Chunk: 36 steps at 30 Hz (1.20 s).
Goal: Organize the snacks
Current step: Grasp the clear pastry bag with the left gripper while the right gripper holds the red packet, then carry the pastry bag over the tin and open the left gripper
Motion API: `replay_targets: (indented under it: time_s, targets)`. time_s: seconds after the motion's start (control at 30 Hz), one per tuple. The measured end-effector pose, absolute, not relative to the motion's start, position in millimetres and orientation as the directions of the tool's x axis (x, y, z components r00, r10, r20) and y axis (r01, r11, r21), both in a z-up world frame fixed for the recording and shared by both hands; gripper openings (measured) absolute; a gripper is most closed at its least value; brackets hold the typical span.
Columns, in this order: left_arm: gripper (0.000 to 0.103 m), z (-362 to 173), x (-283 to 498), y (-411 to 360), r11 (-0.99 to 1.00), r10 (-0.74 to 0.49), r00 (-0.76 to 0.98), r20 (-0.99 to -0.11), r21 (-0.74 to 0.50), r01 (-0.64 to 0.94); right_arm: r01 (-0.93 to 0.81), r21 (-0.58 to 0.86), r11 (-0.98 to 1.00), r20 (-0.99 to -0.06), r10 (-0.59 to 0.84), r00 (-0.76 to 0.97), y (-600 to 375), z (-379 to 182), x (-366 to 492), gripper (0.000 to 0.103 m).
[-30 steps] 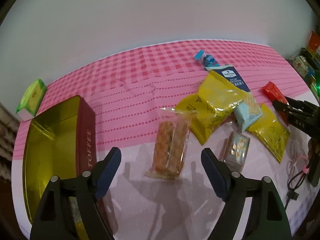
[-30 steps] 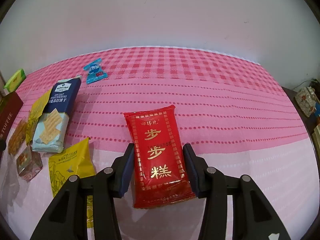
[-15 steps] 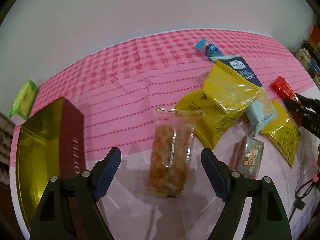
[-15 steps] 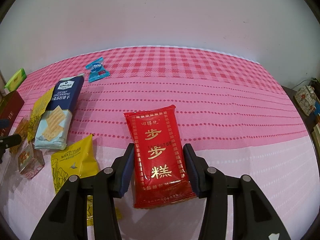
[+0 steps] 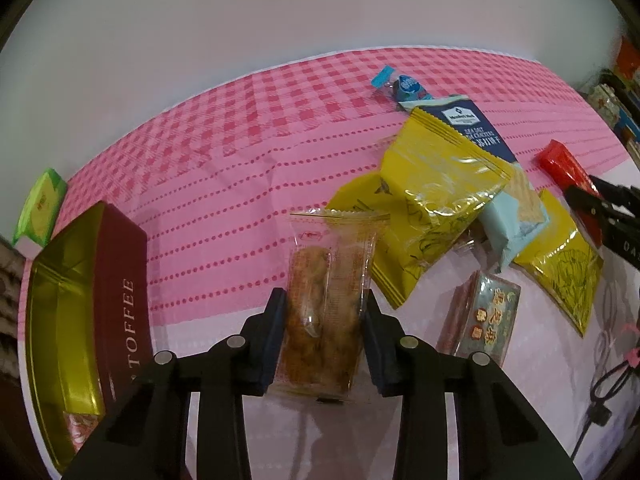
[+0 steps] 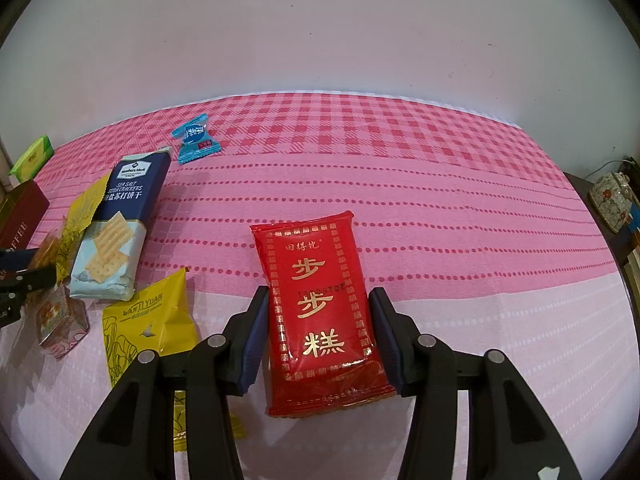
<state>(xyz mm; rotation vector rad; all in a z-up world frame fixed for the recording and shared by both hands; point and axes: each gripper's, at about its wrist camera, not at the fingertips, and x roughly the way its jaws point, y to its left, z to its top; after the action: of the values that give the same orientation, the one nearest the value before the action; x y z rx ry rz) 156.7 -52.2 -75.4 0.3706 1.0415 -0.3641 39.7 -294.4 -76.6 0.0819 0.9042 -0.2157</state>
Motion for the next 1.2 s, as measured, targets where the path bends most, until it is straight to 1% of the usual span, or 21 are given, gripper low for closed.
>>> replay_targets:
  time_s: [0.07, 0.27, 0.7, 0.93, 1.2]
  targets:
    - [0.037, -73.0, 154.4, -52.0, 0.878, -0.105, 0.470, -0.876, 0.140, 0.457, 0.220, -0.020, 0.975, -0.787, -0.151, 0.598, -294.6, -76.7, 39.7, 0.047]
    - [0.037, -59.2, 149.3, -48.1, 0.886, -0.108, 0.483, -0.869, 0.136, 0.444, 0.220, -0.021, 0.975, -0.786, -0.152, 0.599, -294.4, -76.8, 39.8, 0.047]
    - [0.037, -1.7, 144.3, -13.7, 0.921, -0.093, 0.553, -0.828, 0.139, 0.364, 0.220, -0.021, 0.975, -0.786, -0.152, 0.599, -294.3, -76.9, 39.8, 0.047]
    - [0.037, 14.7, 146.6, 24.1, 0.936, -0.044, 0.575, -0.817, 0.167, 0.309, 0.220, -0.021, 0.975, -0.786, -0.152, 0.599, -294.5, -77.0, 40.0, 0.047]
    - [0.037, 16.4, 153.3, 73.9, 0.954, 0.034, 0.579, -0.815, 0.199, 0.224, 0.220, -0.021, 0.975, -0.786, -0.152, 0.600, -294.4, -77.2, 40.0, 0.047]
